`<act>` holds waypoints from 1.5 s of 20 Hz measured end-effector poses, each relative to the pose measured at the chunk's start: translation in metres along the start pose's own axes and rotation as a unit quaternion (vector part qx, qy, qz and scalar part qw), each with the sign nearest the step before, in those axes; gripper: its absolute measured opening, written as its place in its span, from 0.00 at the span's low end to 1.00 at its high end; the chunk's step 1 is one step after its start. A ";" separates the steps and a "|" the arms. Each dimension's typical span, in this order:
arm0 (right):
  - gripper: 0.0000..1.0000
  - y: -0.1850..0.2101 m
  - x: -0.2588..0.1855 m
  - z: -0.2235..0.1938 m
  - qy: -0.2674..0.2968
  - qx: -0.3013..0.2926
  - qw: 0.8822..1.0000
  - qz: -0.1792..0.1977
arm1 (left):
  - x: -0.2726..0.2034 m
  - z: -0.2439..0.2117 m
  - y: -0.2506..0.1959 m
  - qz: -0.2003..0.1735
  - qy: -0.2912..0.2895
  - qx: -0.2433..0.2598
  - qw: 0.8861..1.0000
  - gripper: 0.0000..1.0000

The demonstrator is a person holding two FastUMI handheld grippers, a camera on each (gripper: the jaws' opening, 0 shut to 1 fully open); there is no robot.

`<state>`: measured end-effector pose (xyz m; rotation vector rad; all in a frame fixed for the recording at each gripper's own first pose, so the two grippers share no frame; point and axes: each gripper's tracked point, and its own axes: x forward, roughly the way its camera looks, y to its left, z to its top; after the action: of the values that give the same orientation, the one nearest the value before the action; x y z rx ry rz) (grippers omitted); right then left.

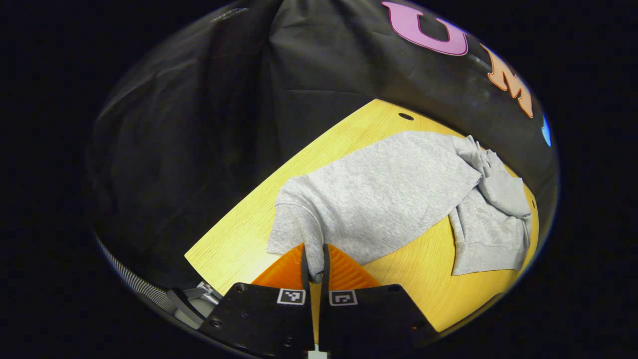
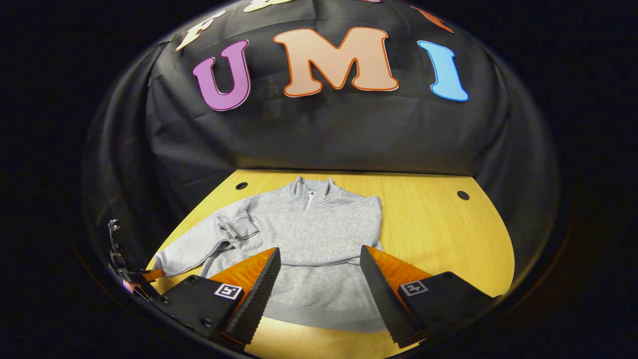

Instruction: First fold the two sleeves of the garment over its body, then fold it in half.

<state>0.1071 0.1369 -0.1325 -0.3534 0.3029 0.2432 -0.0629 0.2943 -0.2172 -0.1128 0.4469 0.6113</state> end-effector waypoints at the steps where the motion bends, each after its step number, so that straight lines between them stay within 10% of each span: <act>1: 0.96 -0.004 -0.002 0.000 -0.001 0.002 1.000 -0.003 | 0.000 0.001 -0.001 0.005 0.000 -0.004 1.000 0.01; 15: 0.99 -0.053 -0.026 -0.023 0.007 0.042 0.999 -0.010 | -0.051 0.063 -0.142 -0.110 -0.029 0.024 0.993 0.00; 30: 0.99 -0.110 -0.029 -0.047 0.030 0.066 0.997 -0.014 | -0.104 0.097 -0.441 -0.314 -0.082 0.184 0.928 0.00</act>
<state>0.1001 0.0143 -0.1323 -0.2338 0.3720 0.1838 0.1518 -0.0979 -0.0970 0.1526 0.3297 -0.1008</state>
